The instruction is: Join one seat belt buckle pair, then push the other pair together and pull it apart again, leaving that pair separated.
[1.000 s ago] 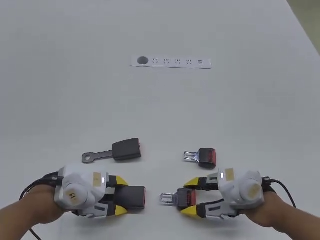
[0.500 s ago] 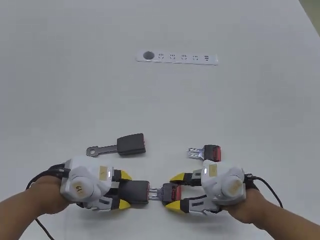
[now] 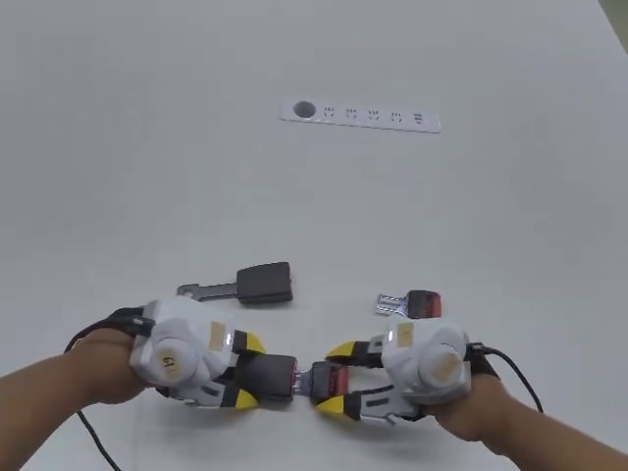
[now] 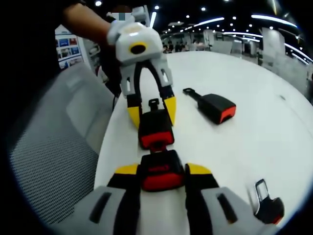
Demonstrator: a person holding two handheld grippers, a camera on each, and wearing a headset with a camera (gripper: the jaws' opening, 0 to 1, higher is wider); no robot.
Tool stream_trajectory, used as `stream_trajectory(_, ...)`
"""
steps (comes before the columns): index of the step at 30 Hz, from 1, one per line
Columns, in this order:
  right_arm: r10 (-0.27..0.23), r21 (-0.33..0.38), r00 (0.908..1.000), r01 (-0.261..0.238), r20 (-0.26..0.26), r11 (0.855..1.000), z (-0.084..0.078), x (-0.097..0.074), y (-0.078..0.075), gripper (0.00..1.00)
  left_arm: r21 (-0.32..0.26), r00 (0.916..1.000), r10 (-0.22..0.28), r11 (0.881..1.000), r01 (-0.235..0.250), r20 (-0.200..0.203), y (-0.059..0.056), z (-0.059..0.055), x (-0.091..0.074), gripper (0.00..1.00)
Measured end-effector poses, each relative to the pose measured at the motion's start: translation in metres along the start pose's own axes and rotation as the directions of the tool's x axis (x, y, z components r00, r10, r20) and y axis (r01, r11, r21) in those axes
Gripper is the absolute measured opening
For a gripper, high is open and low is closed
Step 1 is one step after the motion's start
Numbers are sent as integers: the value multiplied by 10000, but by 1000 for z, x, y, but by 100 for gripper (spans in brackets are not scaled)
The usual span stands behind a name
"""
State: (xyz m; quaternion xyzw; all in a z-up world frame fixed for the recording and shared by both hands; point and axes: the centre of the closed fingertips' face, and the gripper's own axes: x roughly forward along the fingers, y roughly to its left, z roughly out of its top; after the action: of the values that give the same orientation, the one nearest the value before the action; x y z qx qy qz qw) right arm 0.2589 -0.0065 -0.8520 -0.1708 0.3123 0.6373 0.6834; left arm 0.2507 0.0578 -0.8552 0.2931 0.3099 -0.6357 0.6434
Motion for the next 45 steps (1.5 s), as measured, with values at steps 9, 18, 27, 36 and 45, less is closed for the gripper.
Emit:
stream_trajectory(9, -2, 104, 9999, 4, -168, 9999, 5, 8, 6, 34, -92, 9996, 84, 9999, -82, 256, 0, 0, 5, 34)
stream_trajectory(18, -184, 75, 9994, 186, -301, 9998, 6, 9, 6, 35, -70, 9998, 45, 10000, -44, 187, -2, 2, 6, 34)
stream_trajectory(27, -320, 110, 9992, 323, -259, 9994, 5, 8, 7, 35, -147, 9998, 62, 9999, -59, 206, -6, 4, 4, 34)
stream_trajectory(36, -383, 49, 9993, 383, 45, 9993, 4, 7, 6, 35, -252, 9989, 145, 9996, -134, 444, -6, 2, 1, 34)
stream_trajectory(45, -534, -393, 9985, 536, 71, 9978, 3, 5, 6, 35, -42, 9985, -76, 10000, 79, 541, -4, 0, 1, 34)
